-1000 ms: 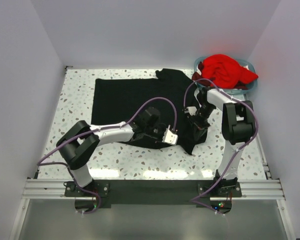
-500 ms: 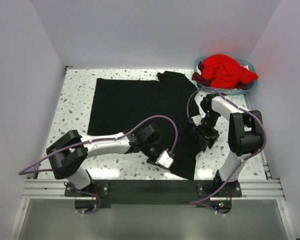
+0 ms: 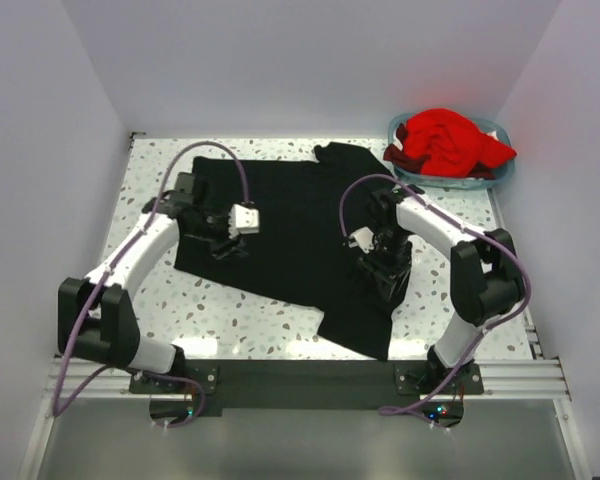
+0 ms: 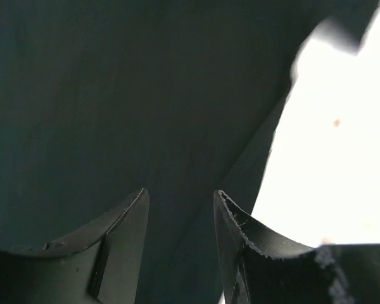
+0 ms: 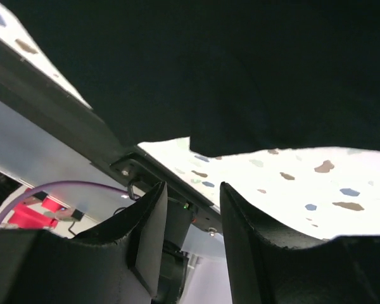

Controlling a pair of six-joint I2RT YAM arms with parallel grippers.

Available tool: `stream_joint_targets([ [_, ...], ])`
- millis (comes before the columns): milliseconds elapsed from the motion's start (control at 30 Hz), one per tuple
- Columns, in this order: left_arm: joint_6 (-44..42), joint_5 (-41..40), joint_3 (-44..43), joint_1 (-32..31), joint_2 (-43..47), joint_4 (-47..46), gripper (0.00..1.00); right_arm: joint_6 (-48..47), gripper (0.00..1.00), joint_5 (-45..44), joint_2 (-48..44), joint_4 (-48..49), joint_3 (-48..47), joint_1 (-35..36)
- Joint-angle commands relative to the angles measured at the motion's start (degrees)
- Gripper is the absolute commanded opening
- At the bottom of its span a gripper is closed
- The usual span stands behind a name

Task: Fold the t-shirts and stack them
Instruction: Flatten the tshirt out

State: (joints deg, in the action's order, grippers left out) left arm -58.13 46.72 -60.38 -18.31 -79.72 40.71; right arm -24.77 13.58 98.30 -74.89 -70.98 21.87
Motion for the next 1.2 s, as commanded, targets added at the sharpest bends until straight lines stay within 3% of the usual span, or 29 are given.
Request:
stream_joint_targets([
  [0, -12.7, -4.61, -3.06, 13.34, -5.25, 15.45, 0.51, 1.92, 0.42, -0.48, 4.16, 4.13, -1.78, -0.69],
  [100, -14.9, -7.69, -8.15, 20.47, -12.79, 15.45, 0.52, 1.75, 0.42, -3.82, 7.59, 6.95, -2.5, -0.69],
  [200, -16.4, -11.47, -13.51, 23.57, -17.56, 16.5, 0.54, 1.49, 0.41, -6.54, 10.32, 8.09, -1.36, -0.77],
  [333, -23.42, -14.2, -18.71, 24.55, -24.85, 21.25, 0.55, 0.61, 0.41, -7.43, 10.95, 8.89, -0.3, -0.77],
  [600, -28.61, -15.26, -25.92, 24.63, -32.07, 24.68, 0.57, -0.36, 0.42, -7.87, 10.42, 8.1, 0.84, -1.04],
  [800, -32.04, -14.81, -26.02, 24.54, -33.57, 28.46, 0.55, -1.33, 0.43, -9.01, 11.03, 8.1, 1.37, -2.44],
  [1100, -33.54, -14.37, -19.16, 24.54, -31.29, 23.89, 0.5, -2.03, 0.42, -10.15, 11.83, 7.66, 1.37, -3.5],
  [1167, -33.89, -14.73, -18.46, 24.46, -31.28, 23.1, 0.45, -2.29, 0.42, -10.42, 11.83, 7.57, 1.46, -3.67],
])
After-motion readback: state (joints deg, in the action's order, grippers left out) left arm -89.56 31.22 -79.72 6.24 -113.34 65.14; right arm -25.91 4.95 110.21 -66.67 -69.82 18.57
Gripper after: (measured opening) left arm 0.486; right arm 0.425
